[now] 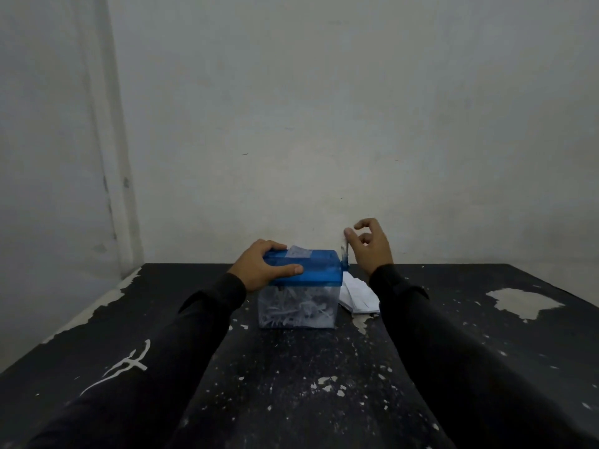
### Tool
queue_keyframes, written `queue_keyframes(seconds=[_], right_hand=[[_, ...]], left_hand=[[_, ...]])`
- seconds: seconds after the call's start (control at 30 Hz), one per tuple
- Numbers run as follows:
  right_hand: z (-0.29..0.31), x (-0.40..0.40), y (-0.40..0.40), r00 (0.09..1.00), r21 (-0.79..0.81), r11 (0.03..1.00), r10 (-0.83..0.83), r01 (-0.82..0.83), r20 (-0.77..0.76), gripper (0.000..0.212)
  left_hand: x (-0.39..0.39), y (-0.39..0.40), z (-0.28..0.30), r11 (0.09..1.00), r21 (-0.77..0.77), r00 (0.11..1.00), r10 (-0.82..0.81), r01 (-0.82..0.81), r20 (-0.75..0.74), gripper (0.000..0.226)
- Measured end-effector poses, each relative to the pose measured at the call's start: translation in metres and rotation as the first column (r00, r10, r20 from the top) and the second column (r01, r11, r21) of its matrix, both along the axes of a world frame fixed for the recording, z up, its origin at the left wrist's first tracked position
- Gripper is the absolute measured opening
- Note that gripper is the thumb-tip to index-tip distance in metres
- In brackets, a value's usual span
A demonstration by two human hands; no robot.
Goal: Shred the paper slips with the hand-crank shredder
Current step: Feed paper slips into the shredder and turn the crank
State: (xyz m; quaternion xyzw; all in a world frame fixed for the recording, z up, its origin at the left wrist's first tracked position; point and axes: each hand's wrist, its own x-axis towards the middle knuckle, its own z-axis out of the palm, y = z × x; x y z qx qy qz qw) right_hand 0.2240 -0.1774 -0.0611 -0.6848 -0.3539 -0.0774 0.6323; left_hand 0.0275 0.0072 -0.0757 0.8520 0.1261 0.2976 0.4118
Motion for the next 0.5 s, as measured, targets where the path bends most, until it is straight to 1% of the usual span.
queue_keyframes(seconds=[0.07,0.1,0.2,0.3,0.43,0.5], right_hand=[[-0.006,0.002,0.006,0.998,-0.028,0.998,-0.061,0.062,0.035,0.018],[-0.011,0.003,0.008,0.996,-0.05,0.995,-0.08,0.081,0.027,0.018],[-0.033,0.005,0.009,0.995,-0.129,0.986,-0.103,0.103,0.005,0.018],[-0.038,0.005,0.004,0.992,-0.16,0.98,-0.115,0.12,0.044,0.016],[-0.031,0.009,-0.009,0.99,-0.279,0.955,-0.069,0.101,0.125,0.016],[-0.029,0.011,-0.012,0.988,-0.307,0.947,-0.051,0.093,0.143,0.016]], left_hand=[[0.001,0.001,-0.001,1.0,-0.004,1.0,0.001,-0.001,0.001,0.086],[0.001,0.0,-0.001,1.0,-0.004,1.0,0.002,-0.002,0.001,0.087],[0.001,-0.001,-0.002,1.0,-0.005,1.0,0.01,-0.01,0.004,0.092],[0.0,-0.001,0.0,1.0,0.005,1.0,0.002,-0.002,0.0,0.092],[-0.001,0.0,-0.002,1.0,-0.009,1.0,-0.012,0.012,-0.008,0.09],[-0.001,-0.001,-0.002,1.0,-0.019,1.0,-0.017,0.017,0.0,0.092]])
